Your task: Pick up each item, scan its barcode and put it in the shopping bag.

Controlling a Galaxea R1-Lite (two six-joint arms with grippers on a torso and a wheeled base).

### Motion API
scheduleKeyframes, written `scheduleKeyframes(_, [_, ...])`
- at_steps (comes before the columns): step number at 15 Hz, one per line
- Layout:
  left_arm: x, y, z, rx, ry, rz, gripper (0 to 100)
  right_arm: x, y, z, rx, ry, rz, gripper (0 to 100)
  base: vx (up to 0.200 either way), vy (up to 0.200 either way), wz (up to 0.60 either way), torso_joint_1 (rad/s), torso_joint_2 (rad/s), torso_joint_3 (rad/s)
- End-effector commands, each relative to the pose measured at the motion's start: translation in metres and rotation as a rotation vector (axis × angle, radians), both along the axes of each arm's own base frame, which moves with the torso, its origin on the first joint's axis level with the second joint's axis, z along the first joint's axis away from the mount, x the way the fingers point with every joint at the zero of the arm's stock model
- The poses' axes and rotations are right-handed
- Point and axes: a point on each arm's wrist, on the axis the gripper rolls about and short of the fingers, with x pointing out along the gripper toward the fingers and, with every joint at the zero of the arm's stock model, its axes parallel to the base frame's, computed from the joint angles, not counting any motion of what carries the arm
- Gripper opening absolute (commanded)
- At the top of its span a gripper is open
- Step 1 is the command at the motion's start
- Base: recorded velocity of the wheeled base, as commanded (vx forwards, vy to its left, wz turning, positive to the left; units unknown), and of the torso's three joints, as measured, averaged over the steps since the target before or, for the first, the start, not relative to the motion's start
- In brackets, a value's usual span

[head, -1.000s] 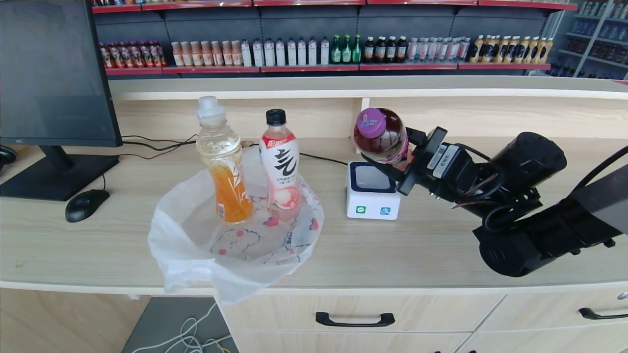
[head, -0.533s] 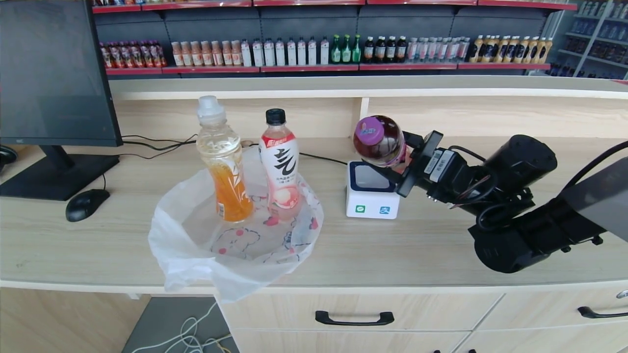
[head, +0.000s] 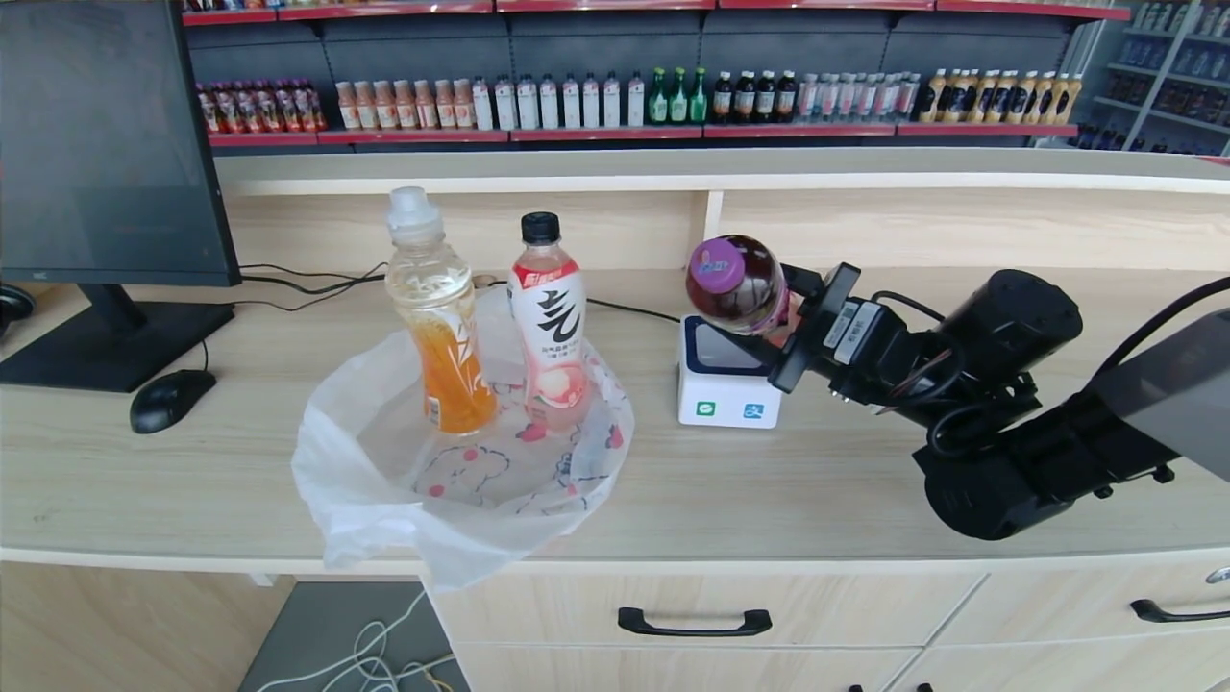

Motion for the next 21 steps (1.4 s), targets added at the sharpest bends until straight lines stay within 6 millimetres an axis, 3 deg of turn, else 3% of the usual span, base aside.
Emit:
scheduleKeyframes(1, [0.000, 0.000, 0.000, 0.000, 0.000, -0.001, 100, -0.001, 0.002, -0.001, -0.002, 0.000, 0.002, 0, 0.000, 0.000, 0.00, 0.000, 0.00, 0.000])
scheduleKeyframes(12, [0.000, 0.000, 0.000, -0.001, 0.000, 0.001, 100, -0.004, 0.003, 0.000, 0.012, 0.011, -0.019, 0, 0.000, 0.000, 0.00, 0.000, 0.00, 0.000])
scheduleKeyframes(21, [0.000, 0.000, 0.000, 0.000, 0.000, 0.001, 100, -0.014, 0.015, 0.009, 0.136, 0.085, -0.116, 0, 0.000, 0.000, 0.00, 0.000, 0.00, 0.000])
